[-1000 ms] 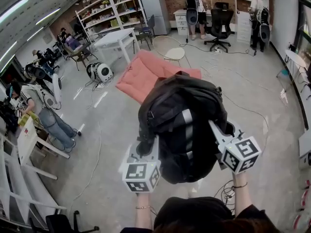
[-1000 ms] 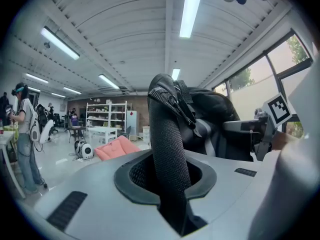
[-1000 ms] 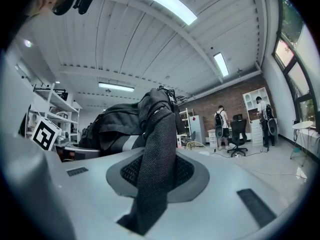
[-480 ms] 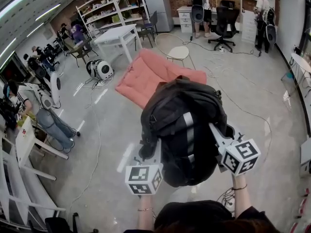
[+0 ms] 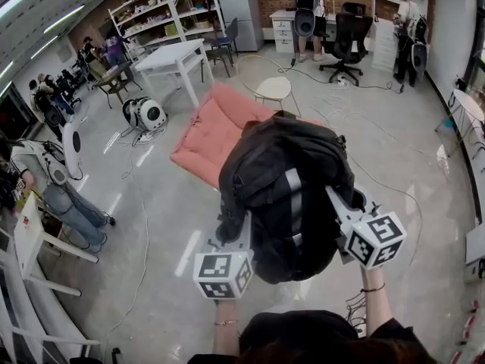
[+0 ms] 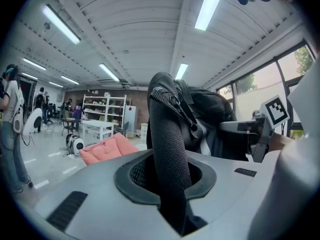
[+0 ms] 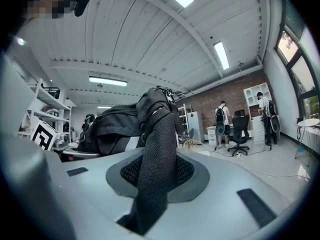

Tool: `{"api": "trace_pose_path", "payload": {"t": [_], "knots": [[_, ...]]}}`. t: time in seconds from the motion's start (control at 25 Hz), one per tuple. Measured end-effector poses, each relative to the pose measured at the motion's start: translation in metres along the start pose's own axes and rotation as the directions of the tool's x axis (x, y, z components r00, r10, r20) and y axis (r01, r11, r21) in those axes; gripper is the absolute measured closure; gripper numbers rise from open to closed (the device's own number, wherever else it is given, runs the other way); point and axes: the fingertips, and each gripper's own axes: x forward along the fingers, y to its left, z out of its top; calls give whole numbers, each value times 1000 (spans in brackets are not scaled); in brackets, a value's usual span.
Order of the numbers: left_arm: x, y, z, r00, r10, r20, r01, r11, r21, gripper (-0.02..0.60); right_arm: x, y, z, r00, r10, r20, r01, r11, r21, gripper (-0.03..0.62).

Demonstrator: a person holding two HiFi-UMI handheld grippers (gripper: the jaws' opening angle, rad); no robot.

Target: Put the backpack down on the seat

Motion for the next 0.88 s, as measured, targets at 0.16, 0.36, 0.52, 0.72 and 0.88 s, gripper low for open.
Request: {"api": "trace_pose_path", "payload": {"t": [0.16,0.36,0.52,0.72,0.88], "knots": [[33,21,6,1000,-18,0,18,1000,8,503,37,-15,1,1000,-18,7,18,1000,7,516],[78,42,19,999,-43,-3,43,999,32,503,73,-37,3,999,-43,16,43,999,25,516],[109,50,27,998,-61,-9,62,997,39,503,96,-55,8,998,-62,12,61,998,28,516],[148,67,35,997,-76,-12,76,997,27,503,133,-74,15,997,-72,7,72,997,20,516],[181,83,44,997,-82,-10,82,996,22,503,167,-91,21,997,-75,5,75,997,17,516]]}}
